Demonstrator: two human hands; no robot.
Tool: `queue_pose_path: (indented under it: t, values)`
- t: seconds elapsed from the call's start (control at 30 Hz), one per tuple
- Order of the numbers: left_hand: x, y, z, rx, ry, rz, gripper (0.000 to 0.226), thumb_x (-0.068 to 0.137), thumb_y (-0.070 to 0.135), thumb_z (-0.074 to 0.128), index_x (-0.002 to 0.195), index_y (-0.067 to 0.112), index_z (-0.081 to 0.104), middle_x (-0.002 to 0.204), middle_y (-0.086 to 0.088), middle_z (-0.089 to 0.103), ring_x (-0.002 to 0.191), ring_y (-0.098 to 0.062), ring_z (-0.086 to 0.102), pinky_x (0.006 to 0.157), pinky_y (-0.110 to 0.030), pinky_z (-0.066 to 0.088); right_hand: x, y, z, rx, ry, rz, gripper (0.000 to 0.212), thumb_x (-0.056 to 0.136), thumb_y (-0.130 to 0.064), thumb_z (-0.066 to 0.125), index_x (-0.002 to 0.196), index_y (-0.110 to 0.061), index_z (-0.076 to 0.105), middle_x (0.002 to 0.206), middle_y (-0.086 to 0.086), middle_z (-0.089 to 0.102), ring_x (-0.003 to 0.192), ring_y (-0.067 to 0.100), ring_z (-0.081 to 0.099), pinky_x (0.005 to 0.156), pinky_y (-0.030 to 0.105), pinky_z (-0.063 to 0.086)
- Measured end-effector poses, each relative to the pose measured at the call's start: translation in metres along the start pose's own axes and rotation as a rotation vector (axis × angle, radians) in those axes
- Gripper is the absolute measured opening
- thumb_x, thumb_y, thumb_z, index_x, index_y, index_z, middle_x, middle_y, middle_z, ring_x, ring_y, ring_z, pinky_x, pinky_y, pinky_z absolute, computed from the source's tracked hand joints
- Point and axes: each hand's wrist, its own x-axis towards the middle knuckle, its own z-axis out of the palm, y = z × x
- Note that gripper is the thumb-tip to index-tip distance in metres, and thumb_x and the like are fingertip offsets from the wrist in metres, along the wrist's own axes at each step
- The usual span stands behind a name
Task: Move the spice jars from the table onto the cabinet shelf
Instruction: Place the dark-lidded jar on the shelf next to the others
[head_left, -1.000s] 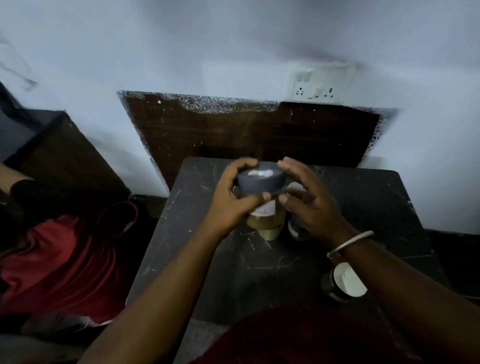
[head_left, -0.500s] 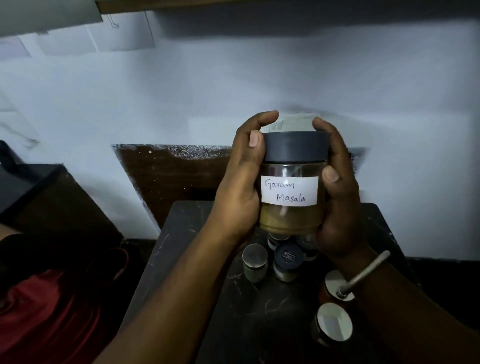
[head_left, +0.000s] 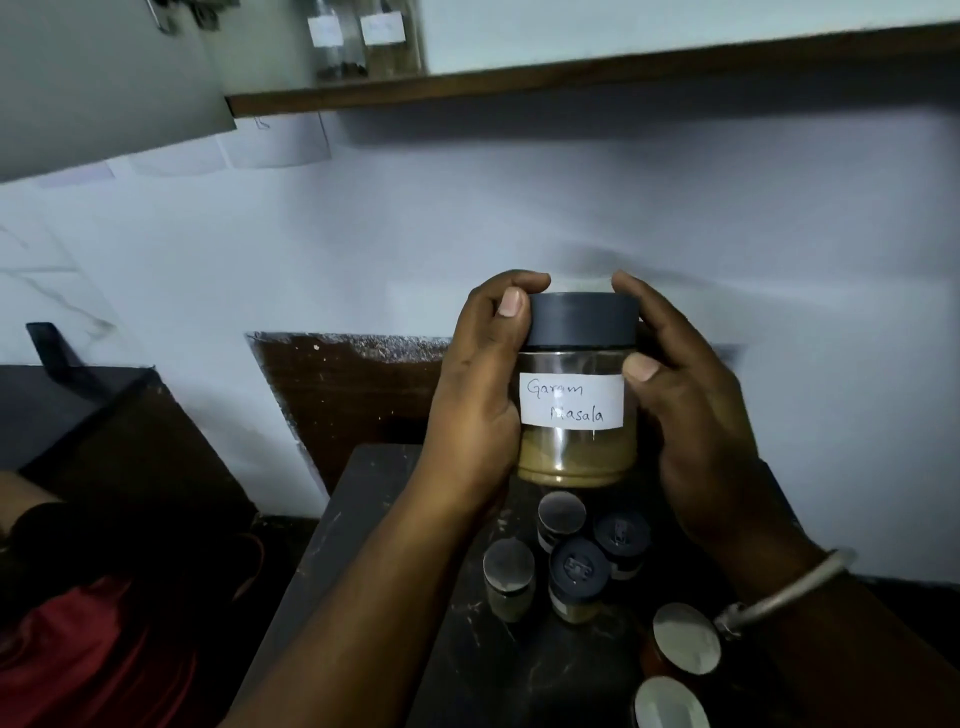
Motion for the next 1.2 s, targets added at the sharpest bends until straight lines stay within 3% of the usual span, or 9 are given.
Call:
queue_pose_path:
  t: [0.23, 0.37, 0.47, 0.63, 0.7, 0.83, 0.97, 1.1, 1.2]
  values:
    - [0.066, 0.050, 0.008, 0.018, -0.003, 0.237, 0.026, 0.102, 0.042, 0.049, 0.113, 0.026, 0.066, 0.104, 0.004, 0.069, 0.091, -0.015, 0.071, 0.073, -0.031, 0.059, 0.068, -0.080, 0.012, -0.418, -0.039, -0.176, 0.076, 0.067, -0.065, 0.070, 0.139, -0.043, 0.054, 0.123, -0.015, 0.067, 0.100, 0.004, 0.069, 0.073, 0.017, 0.057]
    - [0.130, 0.101, 0.015, 0.058, 0.023, 0.405, 0.025, 0.101, 0.040, 0.049, 0.113, 0.025, 0.065, 0.101, 0.015, 0.068, 0.093, -0.001, 0.066, 0.078, -0.019, 0.055, 0.135, -0.130, 0.024, -0.488, -0.070, -0.321, 0.054, 0.074, -0.054, 0.075, 0.122, -0.034, 0.062, 0.107, -0.010, 0.073, 0.097, 0.009, 0.071, 0.083, 0.042, 0.062]
    - [0.183, 0.128, 0.010, 0.032, 0.035, 0.454, 0.029, 0.101, 0.041, 0.051, 0.122, 0.025, 0.064, 0.116, 0.003, 0.067, 0.110, -0.016, 0.067, 0.094, -0.037, 0.058, 0.191, -0.154, 0.038, -0.508, -0.078, -0.322, 0.059, 0.065, -0.056, 0.077, 0.117, -0.034, 0.064, 0.100, -0.004, 0.075, 0.091, 0.020, 0.074, 0.080, 0.052, 0.063]
    - [0.283, 0.142, -0.032, 0.239, 0.231, 0.325, 0.047, 0.108, 0.057, 0.037, 0.128, 0.026, 0.067, 0.118, -0.007, 0.073, 0.109, -0.028, 0.071, 0.102, -0.054, 0.056, 0.301, -0.148, 0.073, -0.560, -0.037, -0.268, 0.066, 0.059, -0.046, 0.084, 0.118, -0.028, 0.061, 0.106, 0.001, 0.070, 0.098, 0.026, 0.072, 0.087, 0.052, 0.062]
    - [0.315, 0.127, -0.064, 0.597, 0.400, 0.275, 0.058, 0.110, 0.053, 0.030, 0.115, 0.013, 0.071, 0.104, -0.014, 0.074, 0.100, -0.033, 0.070, 0.097, -0.050, 0.056, 0.343, -0.133, 0.086, -0.607, -0.023, -0.246, 0.061, 0.065, -0.041, 0.086, 0.116, -0.029, 0.056, 0.099, -0.007, 0.065, 0.097, 0.024, 0.070, 0.089, 0.050, 0.062]
    - [0.356, 0.082, -0.113, 1.215, 0.369, 0.067, 0.035, 0.104, 0.027, 0.045, 0.103, 0.007, 0.073, 0.115, -0.019, 0.073, 0.113, -0.039, 0.067, 0.094, -0.041, 0.054, 0.423, -0.087, 0.108, -0.646, -0.018, -0.149, 0.085, 0.072, -0.035, 0.088, 0.145, -0.022, 0.046, 0.115, -0.003, 0.058, 0.104, 0.025, 0.064, 0.091, 0.044, 0.060]
    - [0.373, 0.076, -0.120, 1.229, 0.313, 0.033, 0.022, 0.092, 0.024, 0.053, 0.082, 0.014, 0.070, 0.098, -0.011, 0.073, 0.099, -0.032, 0.070, 0.086, -0.037, 0.058, 0.479, -0.042, 0.128, -0.732, -0.011, -0.026, 0.060, 0.074, -0.031, 0.089, 0.119, -0.011, 0.054, 0.112, 0.009, 0.064, 0.097, 0.028, 0.065, 0.080, 0.041, 0.059]
    - [0.382, 0.070, -0.127, 1.241, 0.317, 0.057, 0.021, 0.090, 0.018, 0.055, 0.070, 0.017, 0.061, 0.082, -0.005, 0.064, 0.090, -0.029, 0.068, 0.075, -0.032, 0.053, 0.513, -0.008, 0.147, -0.851, -0.013, 0.018, 0.027, 0.077, -0.022, 0.085, 0.079, -0.011, 0.060, 0.079, 0.003, 0.063, 0.065, 0.015, 0.059, 0.054, 0.023, 0.042]
    - [0.386, 0.065, -0.127, 1.242, 0.328, 0.062, 0.026, 0.087, 0.018, 0.054, 0.061, 0.018, 0.052, 0.077, -0.004, 0.060, 0.086, -0.029, 0.066, 0.073, -0.032, 0.051, 0.529, 0.008, 0.144, -0.909, -0.039, 0.063, 0.022, 0.080, -0.019, 0.082, 0.086, -0.009, 0.063, 0.075, 0.003, 0.063, 0.062, 0.014, 0.057, 0.052, 0.024, 0.040]
